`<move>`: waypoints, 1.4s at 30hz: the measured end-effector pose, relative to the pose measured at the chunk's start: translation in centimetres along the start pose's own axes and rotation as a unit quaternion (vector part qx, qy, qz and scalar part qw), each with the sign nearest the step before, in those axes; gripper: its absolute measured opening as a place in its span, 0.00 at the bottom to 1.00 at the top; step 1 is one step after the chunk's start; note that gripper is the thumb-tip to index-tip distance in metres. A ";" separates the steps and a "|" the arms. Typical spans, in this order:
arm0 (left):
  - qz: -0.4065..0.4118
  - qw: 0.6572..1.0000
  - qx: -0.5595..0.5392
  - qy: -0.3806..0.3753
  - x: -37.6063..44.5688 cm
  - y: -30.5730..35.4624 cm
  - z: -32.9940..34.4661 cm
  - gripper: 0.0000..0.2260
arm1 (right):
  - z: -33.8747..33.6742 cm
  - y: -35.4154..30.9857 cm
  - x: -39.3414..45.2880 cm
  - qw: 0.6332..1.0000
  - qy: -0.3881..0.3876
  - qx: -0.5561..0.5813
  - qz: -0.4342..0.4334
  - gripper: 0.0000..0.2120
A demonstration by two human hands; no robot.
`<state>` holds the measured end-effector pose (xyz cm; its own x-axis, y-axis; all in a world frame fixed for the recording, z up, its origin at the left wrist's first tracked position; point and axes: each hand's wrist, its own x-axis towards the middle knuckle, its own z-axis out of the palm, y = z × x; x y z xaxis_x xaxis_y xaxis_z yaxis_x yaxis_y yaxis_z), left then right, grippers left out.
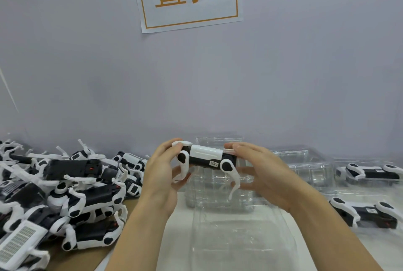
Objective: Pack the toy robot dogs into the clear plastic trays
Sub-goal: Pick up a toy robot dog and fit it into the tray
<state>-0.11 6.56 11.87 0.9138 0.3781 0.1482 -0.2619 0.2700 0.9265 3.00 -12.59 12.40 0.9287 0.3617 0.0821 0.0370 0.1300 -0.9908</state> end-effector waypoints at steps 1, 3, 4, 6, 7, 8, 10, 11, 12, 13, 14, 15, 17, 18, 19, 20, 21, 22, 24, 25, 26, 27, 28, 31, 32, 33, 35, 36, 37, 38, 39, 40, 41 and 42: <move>0.002 1.000 -0.003 0.014 0.1 0.0 0.0 0.05 | 0.1 -0.2 0.0 0.998 0.015 -0.047 -0.028 0.10; 0.007 0.999 -0.011 0.038 0.1 -0.1 0.1 0.05 | 0.4 -0.3 -0.1 0.984 0.028 -0.144 -0.100 0.11; 0.008 0.999 -0.016 0.045 0.1 -0.1 0.2 0.05 | 0.7 -0.3 -0.2 0.974 0.023 -0.180 -0.133 0.13; 0.008 0.999 -0.017 0.044 -0.1 0.1 0.6 0.05 | 1.3 0.0 -0.2 0.949 0.015 -0.261 -0.177 0.22; 0.006 0.999 -0.014 0.036 -0.2 0.2 0.9 0.05 | 1.7 0.4 -0.1 0.924 0.018 -0.328 -0.198 0.25; 0.005 1.000 -0.010 0.024 -0.4 0.2 1.2 0.05 | 2.1 0.7 0.0 0.891 0.025 -0.397 -0.218 0.28; 0.006 1.000 0.005 0.006 -0.6 0.2 1.9 0.04 | 2.7 1.5 0.3 0.835 0.053 -0.485 -0.254 0.28; 0.009 1.000 0.016 0.001 -0.7 0.1 2.2 0.04 | 2.7 1.7 0.4 0.820 0.065 -0.500 -0.271 0.26; 0.015 0.999 0.029 -0.002 -0.8 0.0 2.3 0.04 | 2.5 1.9 0.5 0.814 0.071 -0.502 -0.284 0.23; 0.021 0.999 0.043 -0.007 -0.7 -0.1 2.4 0.04 | 2.2 2.0 0.6 0.816 0.072 -0.496 -0.287 0.20; 0.026 0.998 0.055 -0.015 -0.7 -0.2 2.3 0.04 | 1.8 2.1 0.8 0.826 0.072 -0.483 -0.281 0.18; 0.028 0.997 0.064 -0.026 -0.7 -0.3 2.2 0.04 | 1.3 2.1 0.9 0.840 0.073 -0.468 -0.265 0.16; 0.028 0.996 0.079 -0.042 -0.4 -0.6 1.9 0.07 | 0.3 2.1 1.1 0.862 0.080 -0.442 -0.233 0.14; 0.029 0.995 0.092 -0.038 -0.1 -0.9 1.7 0.07 | -0.3 2.1 1.3 0.869 0.084 -0.434 -0.223 0.12; 0.036 0.992 0.120 -0.026 0.2 -1.4 1.5 0.07 | -0.8 2.1 1.3 0.873 0.088 -0.428 -0.215 0.10; 0.044 0.986 0.161 -0.017 0.5 -2.0 1.1 0.06 | -1.3 2.1 1.4 0.878 0.090 -0.421 -0.208 0.09; 0.049 0.976 0.210 -0.019 0.7 -2.8 0.8 0.06 | -1.8 2.1 1.4 0.883 0.091 -0.415 -0.198 0.08; 0.046 0.964 0.259 -0.032 0.9 -3.7 0.5 0.07 | -2.3 2.1 1.4 0.887 0.091 -0.412 -0.187 0.07; 0.019 0.946 0.316 -0.067 1.2 -5.5 -0.3 0.08 | -3.2 2.0 1.3 0.889 0.089 -0.419 -0.159 0.07; 0.001 0.943 0.324 -0.081 1.3 -6.3 -0.7 0.08 | -3.6 2.0 1.2 0.893 0.084 -0.418 -0.144 0.07; -0.014 0.938 0.333 -0.094 1.4 -7.0 -1.1 0.08 | -3.9 2.0 1.1 0.898 0.076 -0.414 -0.129 0.07; -0.027 0.932 0.345 -0.108 1.4 -7.7 -1.4 0.07 | -4.2 2.1 1.0 0.900 0.067 -0.415 -0.116 0.07; -0.044 0.928 0.351 -0.119 1.4 -8.4 -1.7 0.07 | -4.5 2.1 0.9 0.900 0.061 -0.419 -0.105 0.08; -0.108 0.942 0.298 -0.113 1.4 -9.9 -2.4 0.06 | -4.8 2.3 0.9 0.906 0.047 -0.412 -0.088 0.10; -0.119 0.949 0.273 -0.101 1.4 -10.1 -2.5 0.06 | -4.8 2.4 0.9 0.908 0.043 -0.408 -0.088 0.11; -0.121 0.954 0.259 -0.087 1.5 -10.3 -2.7 0.06 | -4.6 2.4 0.9 0.907 0.037 -0.409 -0.090 0.12; -0.113 0.962 0.240 -0.058 1.6 -10.5 -2.9 0.06 | -4.1 2.7 1.0 0.908 0.024 -0.408 -0.093 0.13; -0.107 0.966 0.230 -0.046 1.7 -10.6 -3.0 0.06 | -3.8 2.8 1.1 0.909 0.017 -0.404 -0.095 0.12; -0.102 0.970 0.219 -0.036 1.7 -10.6 -3.0 0.07 | -3.3 3.0 1.2 0.911 0.010 -0.400 -0.098 0.12; -0.099 0.972 0.211 -0.030 1.7 -10.6 -3.1 0.07 | -2.8 3.3 1.4 0.911 0.004 -0.399 -0.105 0.13; -0.098 0.973 0.205 -0.031 1.7 -10.6 -3.1 0.07 | -2.2 3.6 1.6 0.909 0.000 -0.401 -0.116 0.13; -0.099 0.974 0.201 -0.036 1.6 -10.5 -3.1 0.07 | -1.6 3.9 1.7 0.906 -0.002 -0.403 -0.128 0.14; -0.101 0.974 0.197 -0.045 1.6 -10.5 -3.1 0.08 | -1.0 4.4 1.9 0.905 -0.005 -0.402 -0.139 0.15; -0.103 0.974 0.195 -0.054 1.6 -10.5 -3.1 0.09 | -0.5 4.8 2.0 0.906 -0.010 -0.398 -0.147 0.15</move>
<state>3.12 7.06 1.31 0.9676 0.2497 -0.0385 0.0487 -0.0348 0.9982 5.22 -11.66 7.74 0.8285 0.4377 0.3494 0.5437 -0.4792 -0.6890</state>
